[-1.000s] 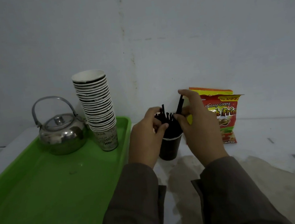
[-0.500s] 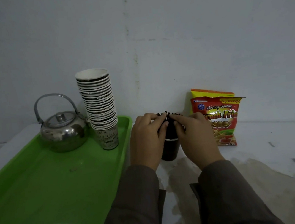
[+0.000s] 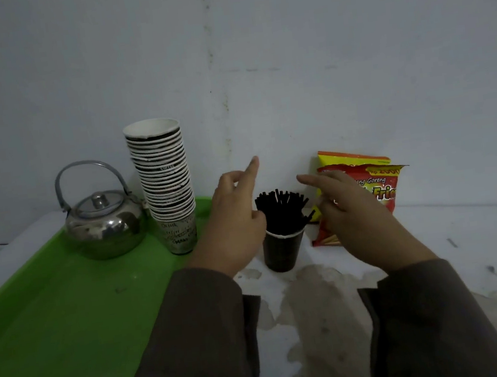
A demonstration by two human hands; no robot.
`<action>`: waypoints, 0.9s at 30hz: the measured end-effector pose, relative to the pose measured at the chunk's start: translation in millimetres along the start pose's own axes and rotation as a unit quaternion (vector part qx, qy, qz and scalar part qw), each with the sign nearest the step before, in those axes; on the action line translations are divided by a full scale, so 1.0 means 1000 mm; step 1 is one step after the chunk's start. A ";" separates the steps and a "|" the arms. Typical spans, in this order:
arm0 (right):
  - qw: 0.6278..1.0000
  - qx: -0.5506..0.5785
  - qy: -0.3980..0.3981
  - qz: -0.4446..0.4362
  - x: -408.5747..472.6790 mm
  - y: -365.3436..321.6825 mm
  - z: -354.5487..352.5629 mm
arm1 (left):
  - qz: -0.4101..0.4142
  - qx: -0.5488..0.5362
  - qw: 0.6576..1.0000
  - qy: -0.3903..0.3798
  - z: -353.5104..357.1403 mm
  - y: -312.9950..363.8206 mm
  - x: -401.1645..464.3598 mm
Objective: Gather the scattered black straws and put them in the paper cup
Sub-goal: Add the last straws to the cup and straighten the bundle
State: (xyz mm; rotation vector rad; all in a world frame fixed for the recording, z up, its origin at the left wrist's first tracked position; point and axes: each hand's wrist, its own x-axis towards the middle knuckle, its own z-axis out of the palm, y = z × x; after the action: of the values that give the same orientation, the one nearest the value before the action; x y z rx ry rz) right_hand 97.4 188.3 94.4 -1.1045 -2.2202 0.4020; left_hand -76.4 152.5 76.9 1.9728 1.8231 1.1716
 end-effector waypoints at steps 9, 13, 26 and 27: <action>0.982 0.030 -0.165 0.082 -0.006 0.012 0.015 | -0.061 -0.044 0.990 -0.123 0.016 -0.013 -0.006; 0.970 0.063 -0.210 0.100 -0.007 0.014 0.026 | -0.095 -0.065 0.985 -0.132 0.019 -0.019 -0.005; 0.973 0.195 -0.062 0.107 -0.003 0.021 0.075 | -0.078 -0.060 0.994 -0.053 0.054 -0.017 -0.013; 0.969 0.215 -0.060 0.109 -0.003 0.021 0.079 | -0.074 -0.057 0.995 -0.033 0.057 -0.017 -0.014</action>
State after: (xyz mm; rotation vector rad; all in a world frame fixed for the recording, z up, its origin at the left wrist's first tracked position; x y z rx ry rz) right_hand 60.6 199.4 22.5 -1.1040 -1.9807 1.0161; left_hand -49.9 163.0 22.5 1.7617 1.7923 1.1254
